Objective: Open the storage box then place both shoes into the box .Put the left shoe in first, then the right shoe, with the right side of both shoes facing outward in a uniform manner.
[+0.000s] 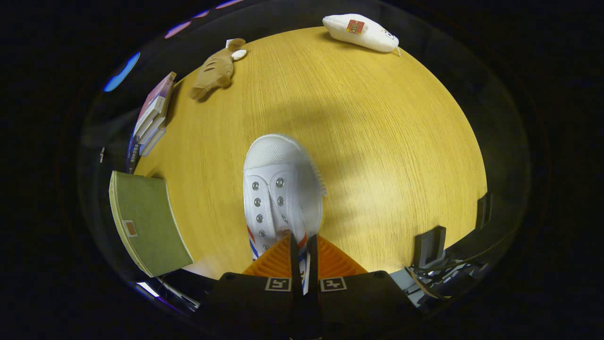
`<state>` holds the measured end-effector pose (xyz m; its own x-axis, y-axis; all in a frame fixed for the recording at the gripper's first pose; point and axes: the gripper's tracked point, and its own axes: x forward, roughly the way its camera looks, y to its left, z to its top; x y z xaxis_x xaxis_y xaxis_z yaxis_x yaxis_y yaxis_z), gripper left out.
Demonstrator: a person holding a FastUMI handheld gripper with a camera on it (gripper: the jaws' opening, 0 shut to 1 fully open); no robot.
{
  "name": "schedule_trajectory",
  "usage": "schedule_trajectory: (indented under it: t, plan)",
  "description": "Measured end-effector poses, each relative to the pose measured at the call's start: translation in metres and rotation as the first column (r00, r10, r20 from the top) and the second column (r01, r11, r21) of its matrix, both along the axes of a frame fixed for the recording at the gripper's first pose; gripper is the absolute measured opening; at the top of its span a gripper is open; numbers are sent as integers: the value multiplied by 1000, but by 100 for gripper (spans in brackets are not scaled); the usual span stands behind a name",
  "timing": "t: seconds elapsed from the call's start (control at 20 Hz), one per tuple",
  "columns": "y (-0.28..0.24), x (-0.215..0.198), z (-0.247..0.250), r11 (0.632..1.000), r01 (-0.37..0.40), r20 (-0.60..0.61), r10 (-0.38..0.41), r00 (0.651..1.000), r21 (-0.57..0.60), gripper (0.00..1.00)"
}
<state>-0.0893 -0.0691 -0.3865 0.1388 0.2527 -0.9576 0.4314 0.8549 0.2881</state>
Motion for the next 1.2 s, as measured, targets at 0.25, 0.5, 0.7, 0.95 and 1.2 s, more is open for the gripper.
schedule_trajectory:
  t: [0.25,0.5,0.7,0.95,1.2]
  plan:
    - [44,27,75,997,9,83,-15,996,75,7]
    - [134,80,164,966,-15,190,-36,981,257,7]
    - [211,98,200,943,-113,215,46,976,313,7]
    - [292,111,201,920,-189,192,129,973,343,7]
    - [342,105,180,914,-264,138,232,963,309,7]
